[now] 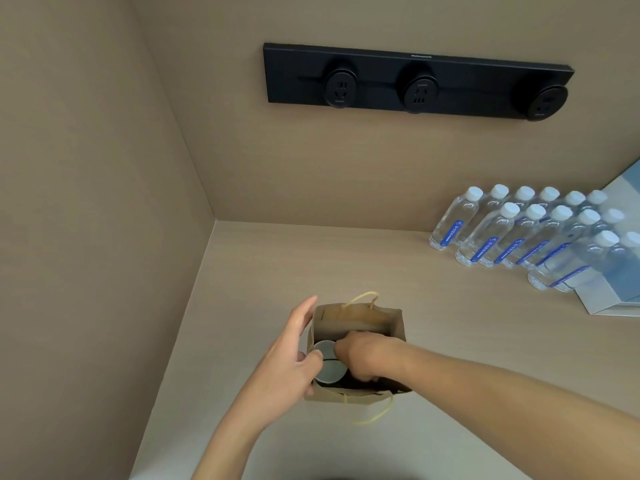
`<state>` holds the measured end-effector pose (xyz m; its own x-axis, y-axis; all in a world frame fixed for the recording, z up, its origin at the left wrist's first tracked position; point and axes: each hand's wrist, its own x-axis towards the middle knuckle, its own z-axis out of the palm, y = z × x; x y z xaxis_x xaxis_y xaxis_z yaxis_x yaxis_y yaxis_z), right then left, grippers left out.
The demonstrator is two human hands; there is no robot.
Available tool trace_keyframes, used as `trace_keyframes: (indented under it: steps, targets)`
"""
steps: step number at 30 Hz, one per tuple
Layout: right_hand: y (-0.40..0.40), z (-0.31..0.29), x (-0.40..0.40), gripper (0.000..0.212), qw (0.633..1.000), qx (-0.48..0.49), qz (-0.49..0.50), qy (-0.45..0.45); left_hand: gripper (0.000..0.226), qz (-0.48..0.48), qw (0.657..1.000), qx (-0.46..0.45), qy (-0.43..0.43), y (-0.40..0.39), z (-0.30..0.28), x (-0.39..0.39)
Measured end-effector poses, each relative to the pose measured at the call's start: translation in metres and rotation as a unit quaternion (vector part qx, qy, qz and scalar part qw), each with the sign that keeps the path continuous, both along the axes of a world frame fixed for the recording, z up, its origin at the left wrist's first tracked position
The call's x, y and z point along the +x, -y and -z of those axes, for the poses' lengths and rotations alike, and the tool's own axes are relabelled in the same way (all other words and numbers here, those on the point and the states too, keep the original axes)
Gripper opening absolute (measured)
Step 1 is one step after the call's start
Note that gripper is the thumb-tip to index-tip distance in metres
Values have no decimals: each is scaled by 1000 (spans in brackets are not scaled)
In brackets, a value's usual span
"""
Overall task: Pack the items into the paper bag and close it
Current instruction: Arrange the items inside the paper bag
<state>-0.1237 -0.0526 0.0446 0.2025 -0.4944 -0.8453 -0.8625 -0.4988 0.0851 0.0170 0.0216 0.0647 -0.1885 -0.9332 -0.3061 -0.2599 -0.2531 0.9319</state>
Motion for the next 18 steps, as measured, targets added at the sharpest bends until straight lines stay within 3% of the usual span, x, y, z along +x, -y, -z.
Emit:
trace_keyframes:
  steps: [5,10,13,16,18]
  targets:
    - [-8,-4,0,34,999,36,13,-31,69,7,1000,-6,-13,-3,2,0]
    - [-13,-20,8,41,997,68,-20,15,68,14,1000,-25,-8,-4,4,1]
    - [-10,-48,9,30,997,58,-6,50,66,22,999,-42,-3,-3,6,2]
    - [-12,-88,-15,23,978,14,38,207,62,17,999,-51,-8,-4,7,5]
    - [-25,-118,-49,29,916,15,160,367,51,14,998,-55,-7,-5,10,11]
